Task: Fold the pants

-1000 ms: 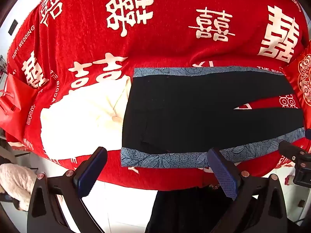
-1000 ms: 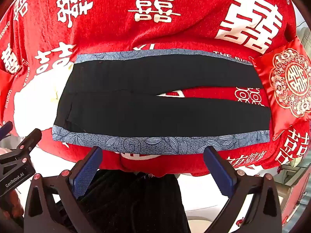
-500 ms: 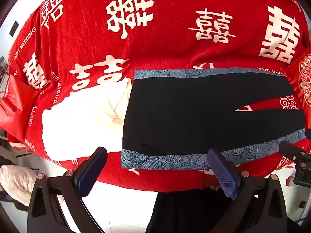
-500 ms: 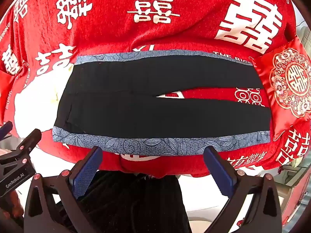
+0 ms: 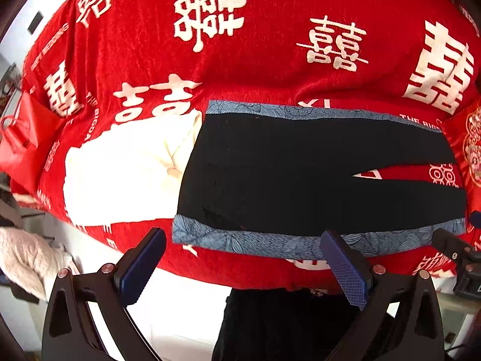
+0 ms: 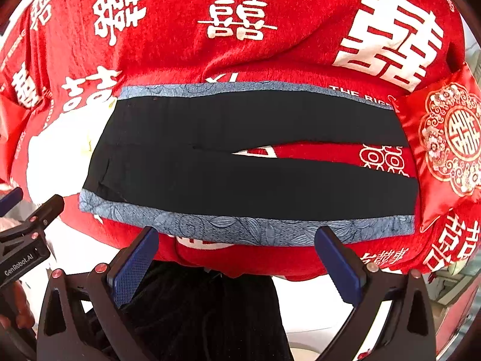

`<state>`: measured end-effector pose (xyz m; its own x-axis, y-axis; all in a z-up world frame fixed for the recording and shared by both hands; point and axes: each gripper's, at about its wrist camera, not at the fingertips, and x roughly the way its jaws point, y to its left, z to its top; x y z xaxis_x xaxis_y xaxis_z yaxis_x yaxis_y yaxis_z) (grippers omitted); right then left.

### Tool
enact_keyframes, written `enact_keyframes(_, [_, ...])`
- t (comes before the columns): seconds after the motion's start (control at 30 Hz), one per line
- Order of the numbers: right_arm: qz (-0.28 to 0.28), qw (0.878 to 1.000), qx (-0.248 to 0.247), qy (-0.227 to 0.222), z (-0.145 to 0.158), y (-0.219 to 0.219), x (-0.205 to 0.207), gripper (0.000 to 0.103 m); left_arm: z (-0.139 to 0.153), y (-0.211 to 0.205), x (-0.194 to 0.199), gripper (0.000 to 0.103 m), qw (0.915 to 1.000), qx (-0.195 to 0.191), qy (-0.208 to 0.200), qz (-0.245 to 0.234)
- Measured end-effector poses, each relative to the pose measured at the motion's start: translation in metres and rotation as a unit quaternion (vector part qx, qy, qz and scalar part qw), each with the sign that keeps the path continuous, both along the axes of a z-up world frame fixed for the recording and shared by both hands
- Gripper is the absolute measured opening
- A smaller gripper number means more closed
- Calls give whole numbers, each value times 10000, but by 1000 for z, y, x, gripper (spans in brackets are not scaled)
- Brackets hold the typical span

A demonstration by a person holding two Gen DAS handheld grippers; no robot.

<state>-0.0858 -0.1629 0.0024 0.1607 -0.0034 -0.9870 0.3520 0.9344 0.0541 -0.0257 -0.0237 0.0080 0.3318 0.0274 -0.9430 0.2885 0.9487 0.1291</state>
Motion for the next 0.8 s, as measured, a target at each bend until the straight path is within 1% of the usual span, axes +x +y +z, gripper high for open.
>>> enact_keyframes(0.17, [237,9997,71,13,0,-12,-11,103,3,-3,-19,103,9995,-26,47,308])
enact_keyframes(0.3, [454,9989,46,61,-5,-18,-21,103,-4,-4,-31,103,9988,94,145,464])
enact_keyframes(0.37, [460,9989,45,92,-7,-20,-25,103,-8,-2,-35,103,9984,79,247,494])
enact_keyframes(0.43, [397,9991,76,112,-9,-23,-29,103,-12,-1,-38,103,9985,33,317,434])
enact_keyframes(0.5, [355,9993,43,117,-10,-23,-31,103,-15,0,-37,103,9990,37,301,333])
enact_keyframes(0.6, [292,9994,-114,153,-15,-21,-31,103,-21,2,-33,103,9992,63,373,156])
enact_keyframes(0.7, [128,9997,-85,190,-20,-17,-31,103,-23,9,-28,103,9992,52,383,107])
enact_keyframes(0.8, [122,9993,-225,258,-25,-9,-28,103,-28,16,-24,103,9990,34,456,28])
